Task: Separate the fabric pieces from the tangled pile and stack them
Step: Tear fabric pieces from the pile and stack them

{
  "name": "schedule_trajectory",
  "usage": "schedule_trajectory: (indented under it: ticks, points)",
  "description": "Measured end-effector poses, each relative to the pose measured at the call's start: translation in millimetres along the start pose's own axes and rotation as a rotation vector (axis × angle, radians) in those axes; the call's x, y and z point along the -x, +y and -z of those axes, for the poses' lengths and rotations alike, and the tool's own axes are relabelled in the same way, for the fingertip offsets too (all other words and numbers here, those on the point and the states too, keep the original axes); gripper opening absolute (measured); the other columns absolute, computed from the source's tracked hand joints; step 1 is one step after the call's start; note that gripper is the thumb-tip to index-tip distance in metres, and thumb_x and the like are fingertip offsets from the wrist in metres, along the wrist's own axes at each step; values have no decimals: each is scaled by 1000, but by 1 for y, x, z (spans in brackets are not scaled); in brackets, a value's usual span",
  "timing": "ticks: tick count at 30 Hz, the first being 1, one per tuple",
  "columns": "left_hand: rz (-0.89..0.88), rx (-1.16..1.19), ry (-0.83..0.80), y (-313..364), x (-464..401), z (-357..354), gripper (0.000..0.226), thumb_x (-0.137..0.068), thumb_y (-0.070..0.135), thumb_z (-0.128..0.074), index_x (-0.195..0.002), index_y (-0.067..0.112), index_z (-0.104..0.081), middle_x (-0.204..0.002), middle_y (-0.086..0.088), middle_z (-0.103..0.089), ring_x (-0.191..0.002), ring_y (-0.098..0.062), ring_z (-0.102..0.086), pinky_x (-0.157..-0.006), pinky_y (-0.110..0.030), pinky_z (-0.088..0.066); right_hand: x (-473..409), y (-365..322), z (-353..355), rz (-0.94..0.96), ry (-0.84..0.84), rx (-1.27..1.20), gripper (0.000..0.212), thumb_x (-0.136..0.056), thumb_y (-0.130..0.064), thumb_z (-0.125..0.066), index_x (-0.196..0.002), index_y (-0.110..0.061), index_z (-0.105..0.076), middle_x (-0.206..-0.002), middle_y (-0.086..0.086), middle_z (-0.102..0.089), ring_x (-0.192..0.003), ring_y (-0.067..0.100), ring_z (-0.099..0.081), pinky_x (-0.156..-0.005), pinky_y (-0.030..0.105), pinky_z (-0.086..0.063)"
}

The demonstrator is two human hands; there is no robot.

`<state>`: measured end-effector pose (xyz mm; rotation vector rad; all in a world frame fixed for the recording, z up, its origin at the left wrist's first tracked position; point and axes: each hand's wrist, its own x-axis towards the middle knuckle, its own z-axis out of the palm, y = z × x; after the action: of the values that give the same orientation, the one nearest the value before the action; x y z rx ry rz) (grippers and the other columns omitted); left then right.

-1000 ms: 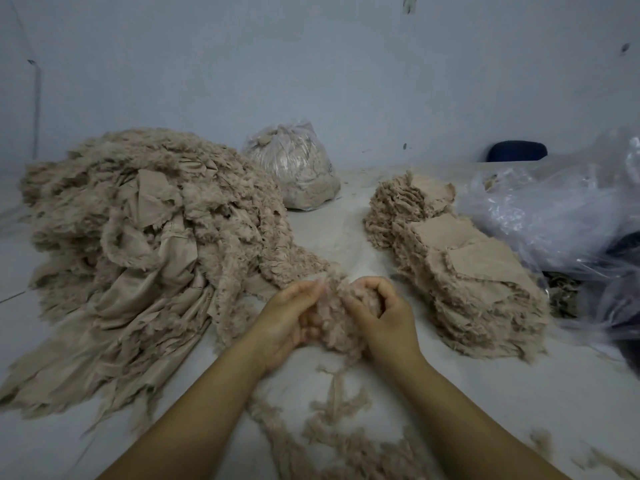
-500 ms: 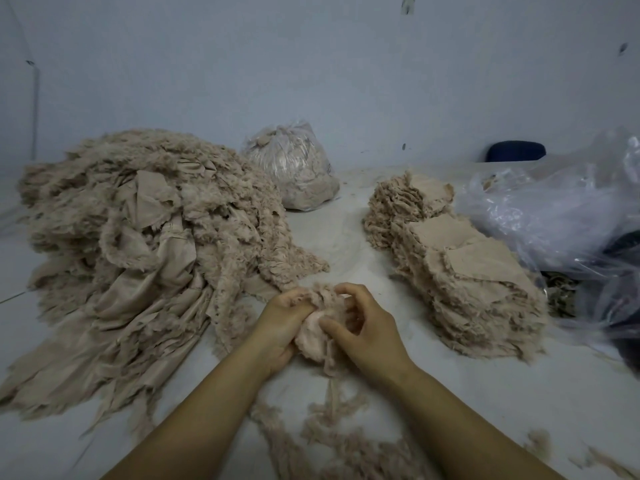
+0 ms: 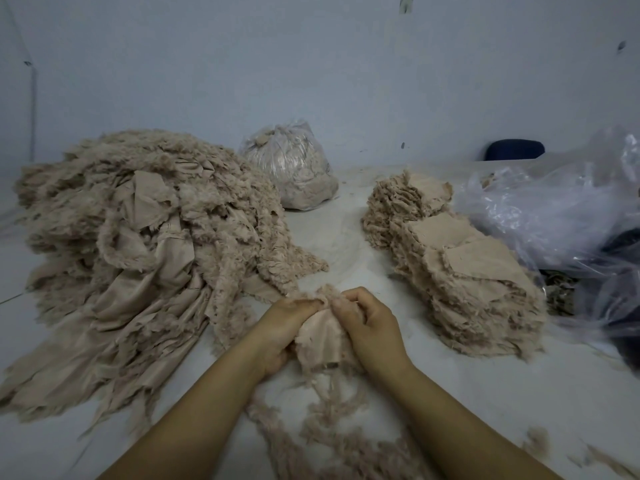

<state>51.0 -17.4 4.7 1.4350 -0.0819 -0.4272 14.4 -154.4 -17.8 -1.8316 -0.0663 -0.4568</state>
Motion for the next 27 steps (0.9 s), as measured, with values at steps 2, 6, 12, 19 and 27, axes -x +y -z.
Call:
schedule_trajectory:
  ticks: [2,6,12,19,27]
  points:
    - [0,-24,-42,0,1,0,17,-92,10,-56,-86,5,-71,-79,-10,-72,-68,-17,-68,-59,-24,-54,-1,2,0,-71,52,-39,18,-95,-28,-55,-79,-25,-61,-76,-6,-63,-74,12,-59,-73,31,-48]
    - [50,33,9,0,0,0,18,-94,10,-52,-88,5,-69,-77,-9,-73,-66,-17,-70,-61,-26,-57,-6,2,3,-160,83,-158,22,-95,-26,-53,-75,-24,-61,-65,-12,-56,-64,6,-52,-62,21,-44]
    - [21,-146,12,6,3,0,46,-87,52,-49,-85,11,-72,-79,-4,-75,-73,-12,-71,-62,-19,-55,-1,5,3,72,-121,43,15,-86,-20,-69,-94,-32,-65,-88,-11,-64,-78,-2,-57,-72,13,-45]
    - [12,-134,-200,2,2,5,54,-68,52,-70,-100,9,-72,-101,-13,-71,-93,-21,-67,-86,-33,-52,-5,3,3,-142,97,-166,38,-94,-41,-53,-79,-7,-45,-68,2,-46,-64,15,-43,-63,33,-41]
    - [-49,-109,-103,1,2,0,30,-75,34,-65,-94,12,-72,-93,-7,-74,-87,-16,-68,-84,-28,-51,-10,5,9,-137,222,-177,26,-93,-21,-61,-74,-6,-52,-62,13,-61,-53,18,-54,-51,32,-45]
